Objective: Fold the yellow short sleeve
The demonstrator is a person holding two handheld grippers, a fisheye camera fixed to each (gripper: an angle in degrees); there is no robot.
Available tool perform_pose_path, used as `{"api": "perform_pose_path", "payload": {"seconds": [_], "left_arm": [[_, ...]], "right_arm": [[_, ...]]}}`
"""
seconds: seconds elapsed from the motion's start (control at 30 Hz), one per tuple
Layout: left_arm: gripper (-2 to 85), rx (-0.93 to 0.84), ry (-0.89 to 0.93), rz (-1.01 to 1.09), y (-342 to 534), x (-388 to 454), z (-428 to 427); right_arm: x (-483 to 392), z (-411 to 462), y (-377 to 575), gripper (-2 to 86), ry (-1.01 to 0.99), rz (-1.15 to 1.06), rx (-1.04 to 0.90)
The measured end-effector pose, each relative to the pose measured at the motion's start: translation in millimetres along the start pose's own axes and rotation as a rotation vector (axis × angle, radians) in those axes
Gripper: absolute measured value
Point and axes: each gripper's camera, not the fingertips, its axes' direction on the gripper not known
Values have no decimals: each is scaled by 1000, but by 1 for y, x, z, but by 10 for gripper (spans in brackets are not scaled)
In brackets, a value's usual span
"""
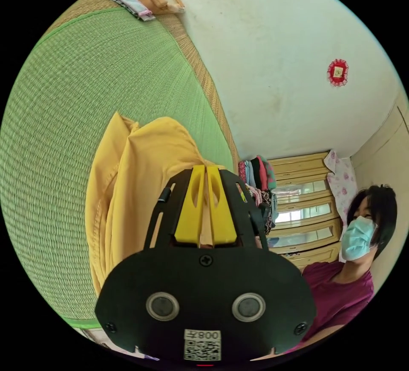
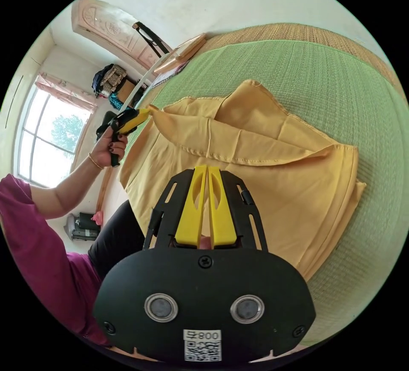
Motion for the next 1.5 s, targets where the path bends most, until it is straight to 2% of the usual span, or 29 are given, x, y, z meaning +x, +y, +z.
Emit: {"api": "perform_pose_path", "payload": {"seconds": [0.17,0.4,0.63,0.8,0.97,1.23,1.43,1.5], "left_arm": [[4,38,60,-8,-15,-3,-7],[9,63,22,-69,-31,-23,-14],[20,80,5,-58,-21,-28,-30],[11,-42,-4,-4,1,-14,-13],[4,-245,-44,56,4,2,34],[3,-251,-154,160,-24,29,43],[3,-242,-264,196,-31,33,25],[3,-251,-285,178,-29,29,18]], "right_arm": [[1,-12,-10,1,104,-6,47],[13,-31,-32,1,174,19,123],[4,-41,-9,1,131,-11,94],[-2,-18,5,1,104,-25,17],[1,-10,-19,1,180,-28,48],[15,-48,-46,1,242,-37,160],[43,-57,-4,2,222,33,164],[67,-46,6,2,241,89,114]]}}
